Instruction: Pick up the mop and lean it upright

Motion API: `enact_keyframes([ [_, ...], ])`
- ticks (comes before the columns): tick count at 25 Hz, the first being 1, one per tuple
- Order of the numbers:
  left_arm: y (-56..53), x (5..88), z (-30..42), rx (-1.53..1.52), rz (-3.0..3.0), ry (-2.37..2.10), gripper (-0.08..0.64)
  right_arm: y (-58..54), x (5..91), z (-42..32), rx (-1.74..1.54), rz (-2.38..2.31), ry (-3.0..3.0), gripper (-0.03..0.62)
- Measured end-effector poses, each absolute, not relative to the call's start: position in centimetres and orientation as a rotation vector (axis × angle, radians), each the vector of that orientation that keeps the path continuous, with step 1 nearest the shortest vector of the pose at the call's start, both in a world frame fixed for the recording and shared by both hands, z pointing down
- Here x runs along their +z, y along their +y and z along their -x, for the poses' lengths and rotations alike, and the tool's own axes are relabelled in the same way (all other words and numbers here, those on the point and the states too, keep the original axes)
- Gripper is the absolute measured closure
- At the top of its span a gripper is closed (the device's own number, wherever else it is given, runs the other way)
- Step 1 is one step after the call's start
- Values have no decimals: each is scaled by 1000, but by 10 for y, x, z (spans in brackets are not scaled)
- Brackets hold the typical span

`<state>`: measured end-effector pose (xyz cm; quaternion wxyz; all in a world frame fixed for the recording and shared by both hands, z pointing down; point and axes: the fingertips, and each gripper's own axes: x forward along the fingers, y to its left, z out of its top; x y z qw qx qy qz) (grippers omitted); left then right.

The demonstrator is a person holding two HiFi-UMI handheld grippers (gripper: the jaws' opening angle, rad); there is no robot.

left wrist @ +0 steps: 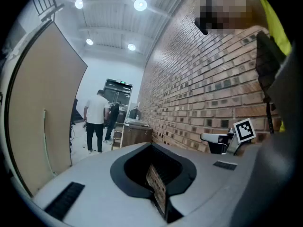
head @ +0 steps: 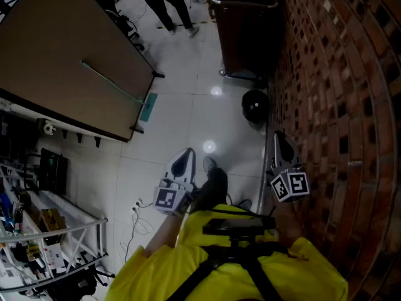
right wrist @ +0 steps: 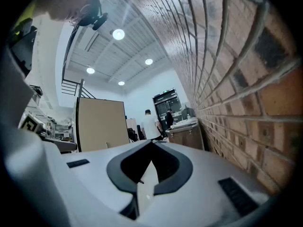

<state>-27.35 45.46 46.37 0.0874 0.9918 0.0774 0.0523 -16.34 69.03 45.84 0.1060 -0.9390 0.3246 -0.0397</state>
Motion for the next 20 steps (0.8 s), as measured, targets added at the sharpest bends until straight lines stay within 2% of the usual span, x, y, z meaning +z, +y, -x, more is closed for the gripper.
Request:
enact_keyframes([
  [6,398,469,138,82,-2984,293,555,648,481,58,-169,2805,920,586],
  [10,338,441,55,-4,-2980,286,555,590,458,-13,-151,2831,1039,586],
  [15,252,427,-12,-24,-3031,216,555,494,455,-93,-149,2823,1225,586],
  [20,171,440,-46,17,-3002,-26,555,398,456,-154,-168,2718,1464,586],
])
